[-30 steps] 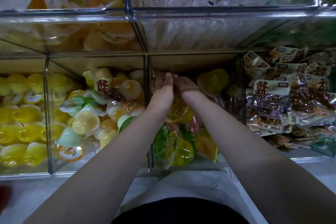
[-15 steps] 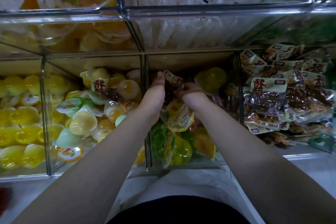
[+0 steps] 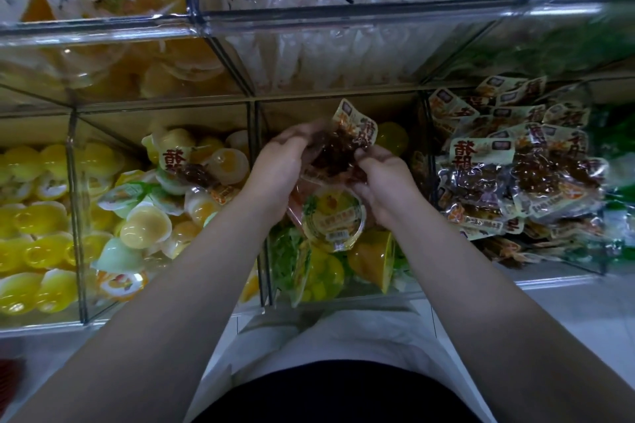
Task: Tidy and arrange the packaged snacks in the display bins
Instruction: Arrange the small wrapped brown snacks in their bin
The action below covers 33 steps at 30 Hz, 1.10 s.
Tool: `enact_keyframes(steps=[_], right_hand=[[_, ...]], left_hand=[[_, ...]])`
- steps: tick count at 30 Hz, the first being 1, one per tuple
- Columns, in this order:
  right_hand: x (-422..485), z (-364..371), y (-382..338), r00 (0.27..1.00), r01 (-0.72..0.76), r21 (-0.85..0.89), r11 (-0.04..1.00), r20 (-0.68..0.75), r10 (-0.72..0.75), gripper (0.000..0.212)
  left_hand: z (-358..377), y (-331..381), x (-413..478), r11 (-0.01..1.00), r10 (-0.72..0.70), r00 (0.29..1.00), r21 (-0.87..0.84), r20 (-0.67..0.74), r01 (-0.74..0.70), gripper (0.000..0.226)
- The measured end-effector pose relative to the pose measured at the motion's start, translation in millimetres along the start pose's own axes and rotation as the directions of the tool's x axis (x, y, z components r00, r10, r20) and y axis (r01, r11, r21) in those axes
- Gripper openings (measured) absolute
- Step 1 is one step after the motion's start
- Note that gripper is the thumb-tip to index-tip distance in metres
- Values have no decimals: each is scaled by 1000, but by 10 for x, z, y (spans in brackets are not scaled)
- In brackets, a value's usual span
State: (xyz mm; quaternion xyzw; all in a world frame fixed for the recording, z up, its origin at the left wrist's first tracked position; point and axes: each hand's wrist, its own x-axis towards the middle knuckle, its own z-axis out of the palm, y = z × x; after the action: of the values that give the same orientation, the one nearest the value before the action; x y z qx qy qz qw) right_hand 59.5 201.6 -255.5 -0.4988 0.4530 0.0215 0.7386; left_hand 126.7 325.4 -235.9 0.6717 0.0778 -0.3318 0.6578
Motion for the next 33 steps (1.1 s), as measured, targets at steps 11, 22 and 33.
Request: enact_keyframes(steps=[11,22,33], right_hand=[[-192,-501,-299,984,174,-53,983,-21,-176,13],[-338,-1279,-530,929,313,-167,935,-149,-338,23],[-320,-1909,-662,881,376,-297,878,-179,-438,14]], left_hand=[[661,78,-299,994,10,1000,-111,15,-8,19],[1375,104,-548,992,5,1000,-127,-6,-6,22],[1995,-31,-634,1000,-31,999,-4,-21,31,24]])
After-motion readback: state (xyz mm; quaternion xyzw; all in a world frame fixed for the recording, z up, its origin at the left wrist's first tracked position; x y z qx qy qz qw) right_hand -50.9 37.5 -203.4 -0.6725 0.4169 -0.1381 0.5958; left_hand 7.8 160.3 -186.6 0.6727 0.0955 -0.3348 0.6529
